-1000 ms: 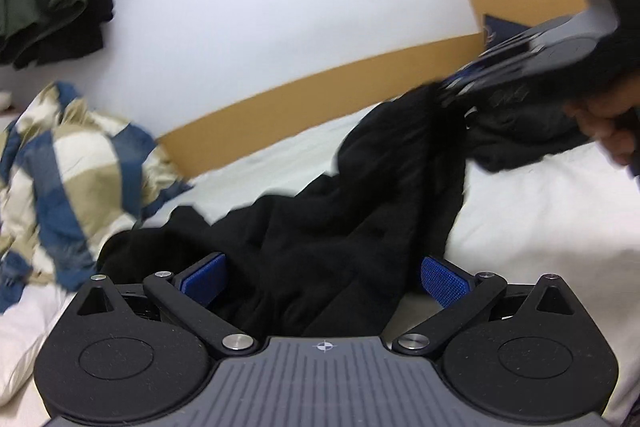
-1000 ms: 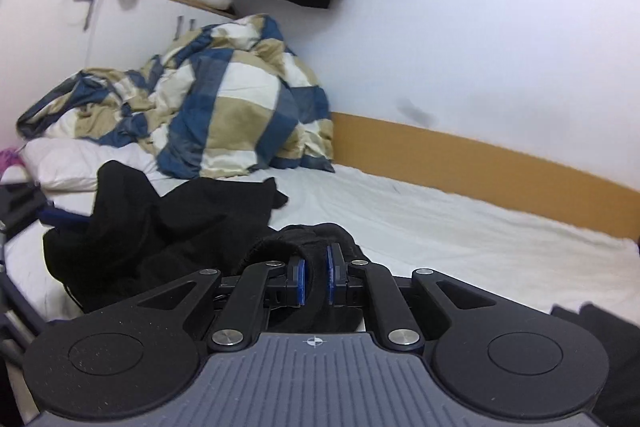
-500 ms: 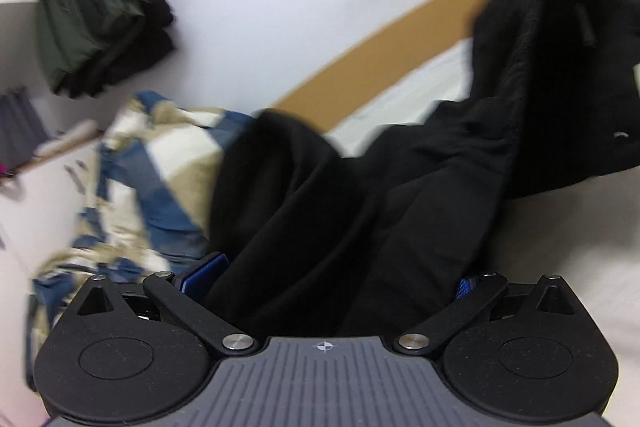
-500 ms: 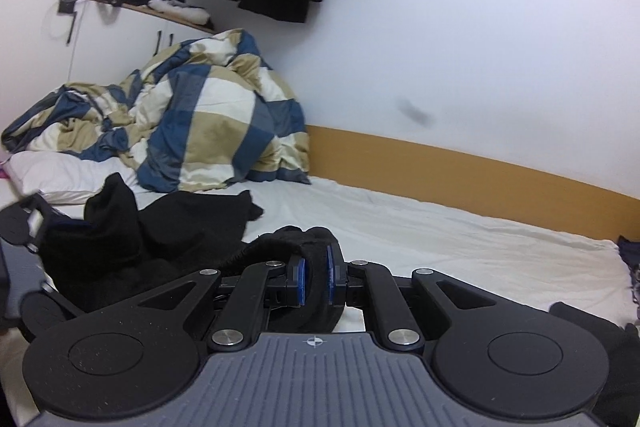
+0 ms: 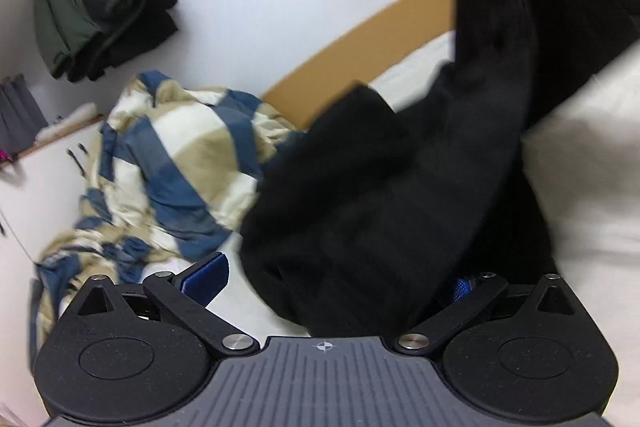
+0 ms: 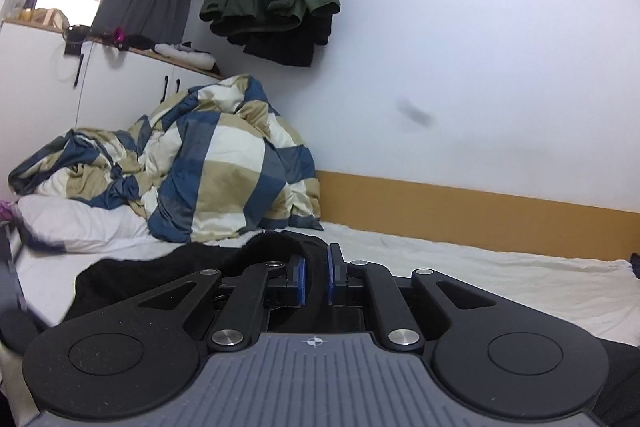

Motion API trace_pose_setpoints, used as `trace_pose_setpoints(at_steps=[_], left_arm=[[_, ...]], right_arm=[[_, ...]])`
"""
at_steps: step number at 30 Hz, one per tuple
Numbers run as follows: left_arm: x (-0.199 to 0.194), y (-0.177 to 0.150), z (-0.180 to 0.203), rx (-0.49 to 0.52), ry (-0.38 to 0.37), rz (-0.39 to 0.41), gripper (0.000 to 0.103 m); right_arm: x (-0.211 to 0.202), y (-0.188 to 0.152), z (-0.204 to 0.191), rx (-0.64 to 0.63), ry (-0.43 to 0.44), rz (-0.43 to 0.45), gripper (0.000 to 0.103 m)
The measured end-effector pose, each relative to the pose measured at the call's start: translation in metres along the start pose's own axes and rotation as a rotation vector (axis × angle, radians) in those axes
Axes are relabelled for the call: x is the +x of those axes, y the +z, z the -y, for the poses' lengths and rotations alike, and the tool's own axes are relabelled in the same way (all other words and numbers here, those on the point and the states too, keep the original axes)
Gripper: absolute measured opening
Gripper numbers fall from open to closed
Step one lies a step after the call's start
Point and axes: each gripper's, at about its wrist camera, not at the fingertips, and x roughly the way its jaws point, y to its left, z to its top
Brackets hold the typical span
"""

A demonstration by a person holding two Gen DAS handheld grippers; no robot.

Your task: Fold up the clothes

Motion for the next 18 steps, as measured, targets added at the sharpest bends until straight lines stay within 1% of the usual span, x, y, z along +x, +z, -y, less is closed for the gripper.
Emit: trace_pose_setpoints(at_steps=[2,4,6,7,8,9,10,11,12,13,14,15,16,18], left_arm=[[0.003,-0.008,0.008,-0.014,0.003,-0.017,0.103],[0.015,-0.012,-0.004,-0.070,0.096,-0.026,0.103],[0.026,-0.016,-0.020,-0.117,0.110,-0.042,0.103],[0.029,-0.019,-0.024,-0.137,0.061,-0.048,0.103],[0.031,-0.021,-0.022,-0.127,0.032,-0.066,0.103],[0.034,-0.023,-0.020,-0.116,0.003,-0.084,0.100],[0.037,-0.025,-0.018,-0.111,-0.029,-0.101,0.080],[0.037,-0.028,-0.016,-0.126,-0.078,-0.113,0.068],[0.038,-0.030,-0.014,-0.144,-0.127,-0.126,0.044],[0.041,-0.031,-0.013,-0.170,-0.173,-0.150,0.027],[0.044,-0.032,-0.011,-0.196,-0.219,-0.174,0.020],[0.046,-0.032,-0.009,-0.215,-0.256,-0.191,0.011],[0.047,-0.032,-0.007,-0.209,-0.252,-0.180,0.007],[0.044,-0.025,-0.015,-0.256,-0.247,-0.126,0.006]], right_arm=[[-0.004,0.005,0.007,-0.017,-0.023,0.008,0.010],[-0.007,0.007,0.013,-0.034,-0.058,0.010,0.010],[-0.007,0.005,0.029,-0.007,-0.076,-0.001,0.010],[-0.007,0.003,0.038,0.009,-0.079,-0.010,0.010],[-0.004,-0.001,0.044,0.022,-0.072,-0.021,0.010],[-0.002,-0.005,0.051,0.035,-0.065,-0.032,0.010],[0.000,-0.009,0.053,0.027,-0.065,-0.041,0.010],[0.003,-0.014,0.054,0.016,-0.066,-0.051,0.010],[0.005,-0.018,0.055,0.005,-0.060,-0.061,0.010],[0.006,-0.023,0.054,-0.006,-0.056,-0.074,0.010],[0.007,-0.027,0.054,-0.015,-0.055,-0.086,0.010],[0.012,-0.031,0.062,-0.022,-0.039,-0.099,0.010],[0.014,-0.034,0.067,-0.020,-0.025,-0.108,0.010],[0.013,-0.036,0.073,-0.015,-0.023,-0.113,0.010]])
